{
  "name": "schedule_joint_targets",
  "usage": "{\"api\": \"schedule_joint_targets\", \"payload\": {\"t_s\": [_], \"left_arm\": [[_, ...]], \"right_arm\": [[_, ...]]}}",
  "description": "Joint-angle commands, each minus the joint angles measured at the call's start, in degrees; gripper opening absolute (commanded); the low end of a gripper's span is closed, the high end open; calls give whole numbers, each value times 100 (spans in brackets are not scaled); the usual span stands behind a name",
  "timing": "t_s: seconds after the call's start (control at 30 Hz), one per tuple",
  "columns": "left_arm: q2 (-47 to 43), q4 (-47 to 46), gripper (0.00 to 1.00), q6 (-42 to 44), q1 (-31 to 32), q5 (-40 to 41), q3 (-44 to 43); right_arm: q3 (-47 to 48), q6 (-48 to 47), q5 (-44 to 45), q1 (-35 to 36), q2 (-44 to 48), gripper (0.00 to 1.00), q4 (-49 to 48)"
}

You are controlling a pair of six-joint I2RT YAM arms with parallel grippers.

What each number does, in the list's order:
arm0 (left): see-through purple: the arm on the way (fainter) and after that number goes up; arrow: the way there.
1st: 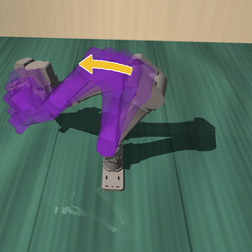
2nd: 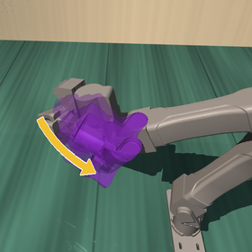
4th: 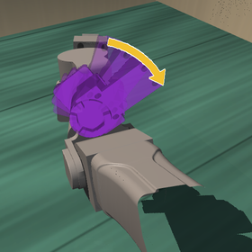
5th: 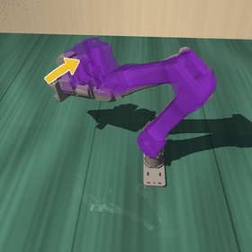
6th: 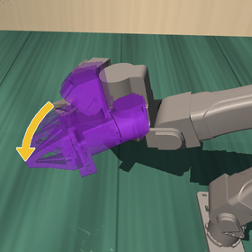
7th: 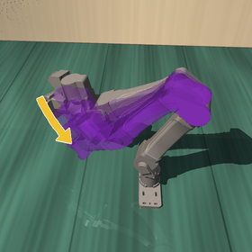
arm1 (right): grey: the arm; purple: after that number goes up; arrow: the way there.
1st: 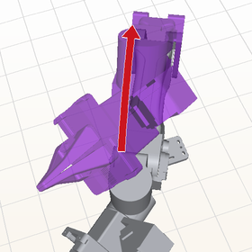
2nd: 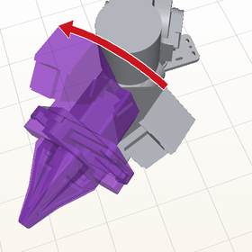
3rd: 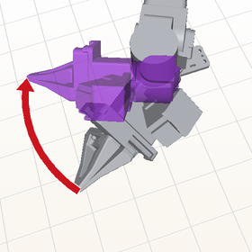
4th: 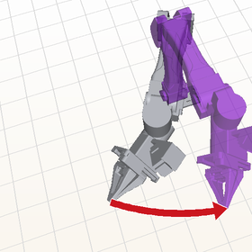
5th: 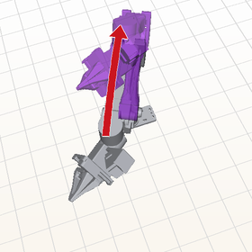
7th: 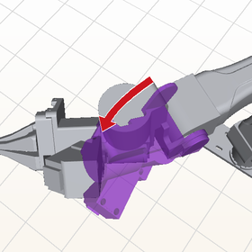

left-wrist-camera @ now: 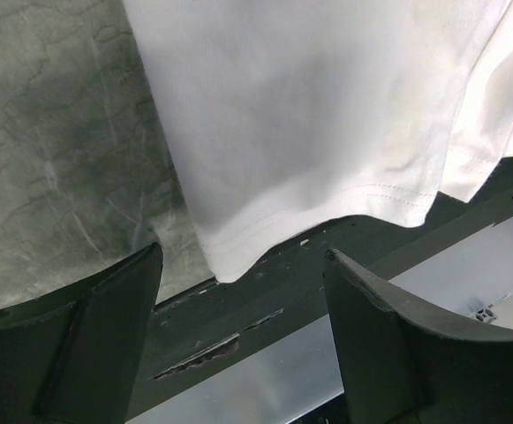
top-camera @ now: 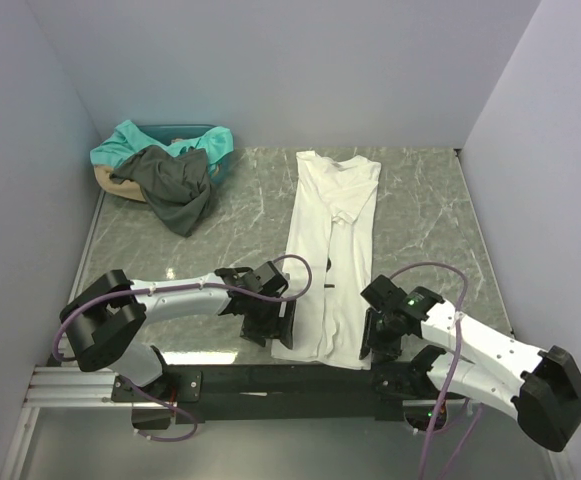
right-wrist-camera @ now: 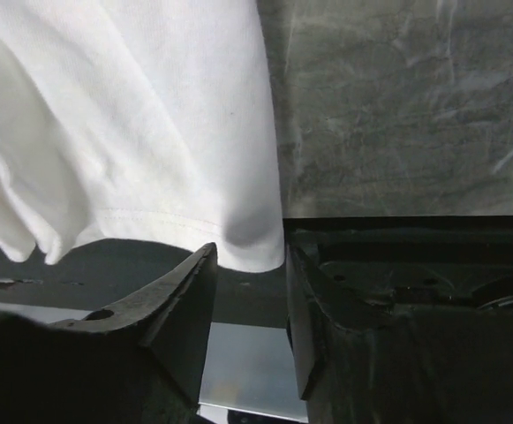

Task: Fold and stack the t-shirts
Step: Fold the tshirt

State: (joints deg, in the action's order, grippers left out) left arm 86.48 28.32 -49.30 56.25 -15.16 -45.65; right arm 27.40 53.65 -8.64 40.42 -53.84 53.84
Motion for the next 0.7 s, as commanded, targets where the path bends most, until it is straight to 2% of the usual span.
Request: {"api": "schedule_joint_targets", "payload": {"t_s": [0.0,0.2,0.37,0.67], "left_arm": [[-43,-10,80,-45,35,-40,-58],[53,-45,78,-27,53,-110,-93],[106,-115,71,-97,114,-224,-23],[45,-177,57,-282,228,-330,144]], "right_arm": [[-208,181,3,53,32,46,-111],[-393,23,-172,53,-197,48,-435],[-463,-82,-313,45,-363,47,-638],[-490,-162,-454,53,-425,31,-753]]}}
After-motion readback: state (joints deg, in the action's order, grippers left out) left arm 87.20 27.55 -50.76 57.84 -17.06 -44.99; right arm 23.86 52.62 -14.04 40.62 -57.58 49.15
